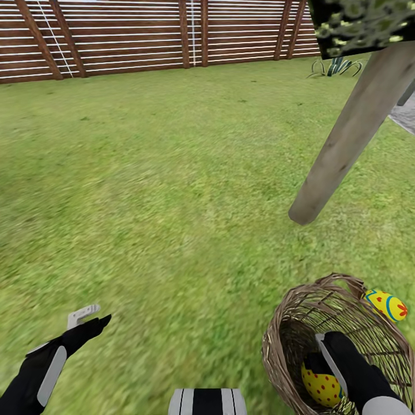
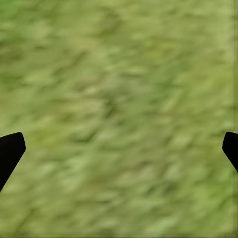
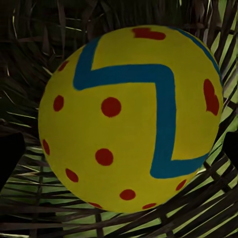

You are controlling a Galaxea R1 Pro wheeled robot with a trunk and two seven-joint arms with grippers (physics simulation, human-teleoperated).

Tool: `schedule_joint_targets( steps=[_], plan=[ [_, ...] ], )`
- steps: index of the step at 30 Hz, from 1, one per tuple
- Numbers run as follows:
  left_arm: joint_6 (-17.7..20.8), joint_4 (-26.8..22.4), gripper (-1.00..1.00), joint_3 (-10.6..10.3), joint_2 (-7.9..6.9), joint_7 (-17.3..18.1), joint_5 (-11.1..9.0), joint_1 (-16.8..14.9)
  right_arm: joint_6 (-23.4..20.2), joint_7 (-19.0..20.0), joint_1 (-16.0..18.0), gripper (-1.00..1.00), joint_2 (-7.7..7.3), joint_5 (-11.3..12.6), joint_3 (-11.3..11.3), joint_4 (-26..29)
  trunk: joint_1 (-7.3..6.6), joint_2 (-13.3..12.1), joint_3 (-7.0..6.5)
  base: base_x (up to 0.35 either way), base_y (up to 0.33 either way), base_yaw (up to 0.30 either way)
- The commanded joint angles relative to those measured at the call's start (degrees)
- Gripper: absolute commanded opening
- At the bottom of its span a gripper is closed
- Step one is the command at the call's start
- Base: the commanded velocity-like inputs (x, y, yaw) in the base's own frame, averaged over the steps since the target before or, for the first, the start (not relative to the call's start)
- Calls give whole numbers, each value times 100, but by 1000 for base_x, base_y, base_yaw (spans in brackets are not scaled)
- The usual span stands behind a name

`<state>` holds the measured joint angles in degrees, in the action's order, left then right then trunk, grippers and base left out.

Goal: Take the three Easter eggs out of the wicker basket on the lawn in the garden, then place them on the lawn next to a single tree (choose any tree) so that all three eggs are next to the same tree and none are left in the basket.

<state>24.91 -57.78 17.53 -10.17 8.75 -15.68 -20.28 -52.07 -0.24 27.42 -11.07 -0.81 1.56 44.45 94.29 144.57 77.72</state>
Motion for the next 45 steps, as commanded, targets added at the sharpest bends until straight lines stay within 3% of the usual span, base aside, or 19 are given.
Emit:
schedule_joint_targets(
  steps=[1, 14, 20, 28, 45],
  plan=[
    [41, -5, 100, 13, 4, 19, -32, -2, -27, -2, 1, 100, 6, -10, 1, 5, -1, 2, 4, 0, 0, 0],
    [42, 3, 100, 13, 15, 13, -32, -2, -31, -18, 0, 100, 17, -17, 17, 2, -1, 2, 4, 0, 0, 0],
    [74, 4, 100, 8, 23, 4, -24, -2, -32, -20, 0, 100, 17, -23, 20, 2, 14, 10, 133, 0, 0, 0],
    [59, 4, 100, 13, 95, 9, -23, -2, -32, -19, 0, 100, 18, -16, 28, 2, 14, 10, 132, 0, 0, 0],
    [62, -5, 100, 13, 103, 24, -30, -2, -32, -20, 0, 100, 22, -16, 29, 2, 22, 14, 199, 0, 0, 0]
  ],
)
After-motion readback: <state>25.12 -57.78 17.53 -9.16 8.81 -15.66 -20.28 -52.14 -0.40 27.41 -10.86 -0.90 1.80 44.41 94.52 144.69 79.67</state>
